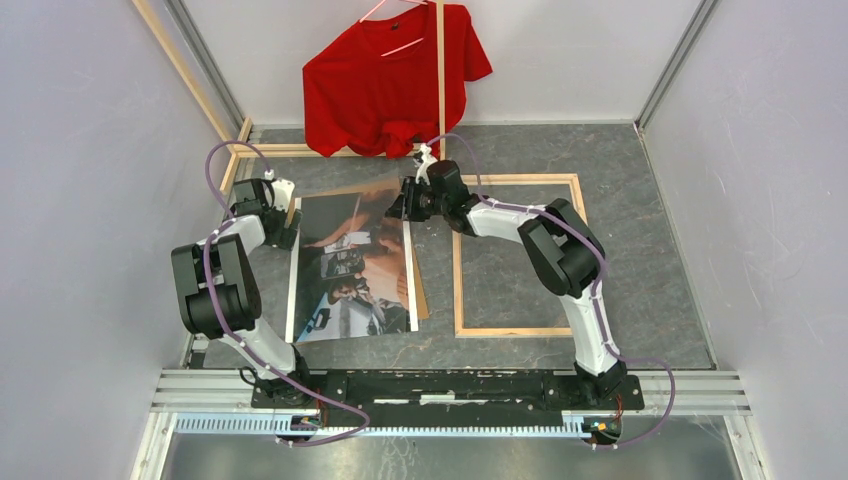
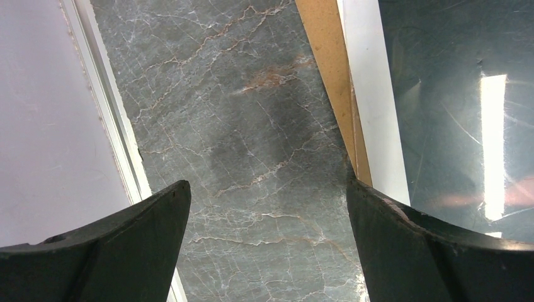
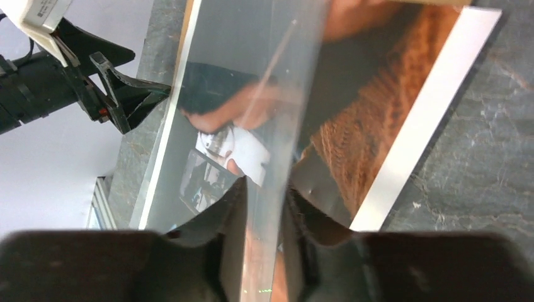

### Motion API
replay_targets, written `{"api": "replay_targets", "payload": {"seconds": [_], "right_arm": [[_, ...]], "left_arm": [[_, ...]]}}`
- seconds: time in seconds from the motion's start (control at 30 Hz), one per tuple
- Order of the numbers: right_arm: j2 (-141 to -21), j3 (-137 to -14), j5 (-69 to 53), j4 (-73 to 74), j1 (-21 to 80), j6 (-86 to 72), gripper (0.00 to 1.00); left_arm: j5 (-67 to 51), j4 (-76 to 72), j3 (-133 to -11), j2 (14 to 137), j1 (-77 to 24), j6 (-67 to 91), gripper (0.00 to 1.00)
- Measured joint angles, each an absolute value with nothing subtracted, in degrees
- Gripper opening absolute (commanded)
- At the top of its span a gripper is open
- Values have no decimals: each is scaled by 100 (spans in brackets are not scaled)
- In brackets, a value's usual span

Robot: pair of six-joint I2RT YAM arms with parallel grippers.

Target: Put the photo into the frame

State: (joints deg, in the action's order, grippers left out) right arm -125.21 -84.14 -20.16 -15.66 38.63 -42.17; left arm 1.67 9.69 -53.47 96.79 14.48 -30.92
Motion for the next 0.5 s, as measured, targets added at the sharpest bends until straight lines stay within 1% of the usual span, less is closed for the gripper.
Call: {"api": "replay_targets", "payload": {"seconds": [0.03,0.1,0.13,0.2,0.3,0.4,0.5], "right_arm": [[-12540,-8414,-2053,-1535,3848,-4230,13],[-12549,-8427,-2128,-1431,3800,-4244,4],[-12545,-8451,-2193,-1380,3754,-4265,2],[-12473,-8482,-2316,-1232,3671,-4263,0],[-12077,-8455,-2469,-729,3487,-4145,0],[-11236,-8206,-2574,-123,3118,-3846,0],[-10029,-7535,-2598,403,2519,-3374,0]], "left_arm": [[167,974,-5349,9675,1448,-3092,100],[167,1002,-5363,9671,1450,-3092,100],[158,1068,-5384,9671,1452,-3092,100],[143,1216,-5413,9647,1452,-3094,100],[106,1616,-5428,9522,1452,-3096,100],[21,2036,-5476,9268,1446,-3096,100],[-30,2364,-5605,8927,1363,-3096,100]]}}
